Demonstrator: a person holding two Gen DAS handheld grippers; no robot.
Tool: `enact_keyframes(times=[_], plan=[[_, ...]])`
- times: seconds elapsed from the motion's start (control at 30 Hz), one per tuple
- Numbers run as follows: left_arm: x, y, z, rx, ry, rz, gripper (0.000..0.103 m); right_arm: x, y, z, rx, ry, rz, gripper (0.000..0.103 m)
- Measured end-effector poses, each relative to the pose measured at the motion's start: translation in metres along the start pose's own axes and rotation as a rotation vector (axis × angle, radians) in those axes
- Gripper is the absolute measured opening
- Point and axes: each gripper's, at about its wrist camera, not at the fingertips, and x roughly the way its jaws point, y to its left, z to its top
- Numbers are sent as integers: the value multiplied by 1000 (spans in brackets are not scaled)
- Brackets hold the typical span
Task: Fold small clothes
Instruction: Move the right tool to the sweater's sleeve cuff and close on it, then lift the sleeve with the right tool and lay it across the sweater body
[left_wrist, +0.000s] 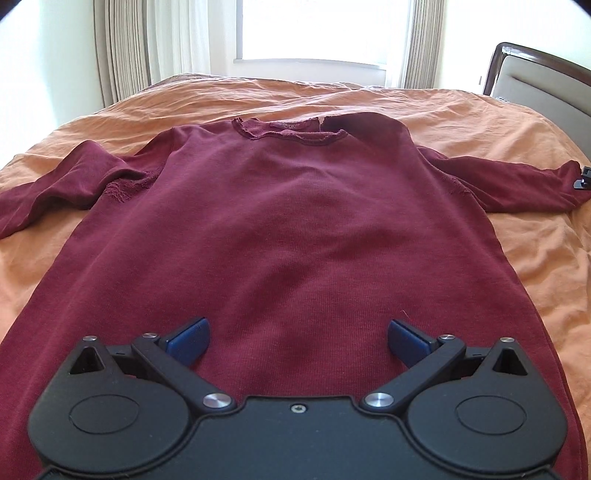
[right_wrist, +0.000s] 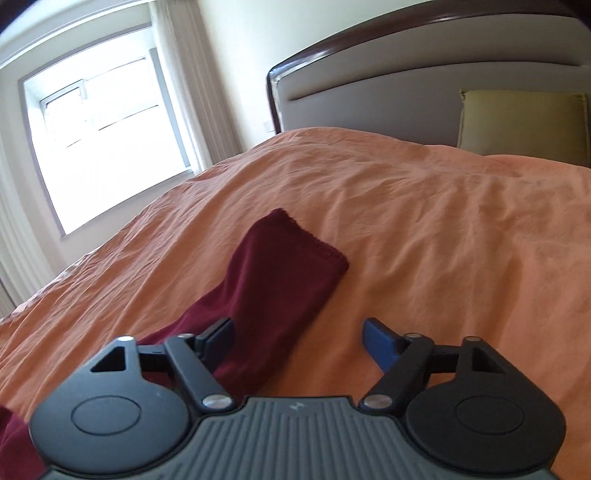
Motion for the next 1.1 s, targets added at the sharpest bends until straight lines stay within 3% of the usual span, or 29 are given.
enact_keyframes(times=[0.07, 0.13, 0.2, 0.4, 0.57, 0.67, 0.77, 0.87, 1.1], plan=[[0, -1, 0, 2, 0, 4, 102, 11, -2, 2, 25, -5, -28, 54], [0, -2, 0, 3, 1, 6, 102, 15, -1, 3, 26, -20, -37, 17], [-1, -2, 1, 2, 4, 6, 102, 12, 2, 5, -2, -28, -32, 6], [-15, 3, 6, -7, -6, -3, 102, -26, -23, 19, 71, -88, -62, 4], [-34, 6, 13, 17, -36, -14, 102, -27, -49, 24, 99, -23, -64, 5], [-43, 10, 20, 17, -40, -28, 102, -36, -45, 27, 105, -37, -52, 5], [-54, 19, 28, 3, -56, -32, 102, -65, -12, 36, 0, -130, -20, 5], [-67, 30, 34, -6, -87, -23, 102, -103, 40, 46, -145, -240, 72, 5], [-88, 67, 41, -37, -150, 25, 102, -194, 188, 31, -454, -360, 410, 5]])
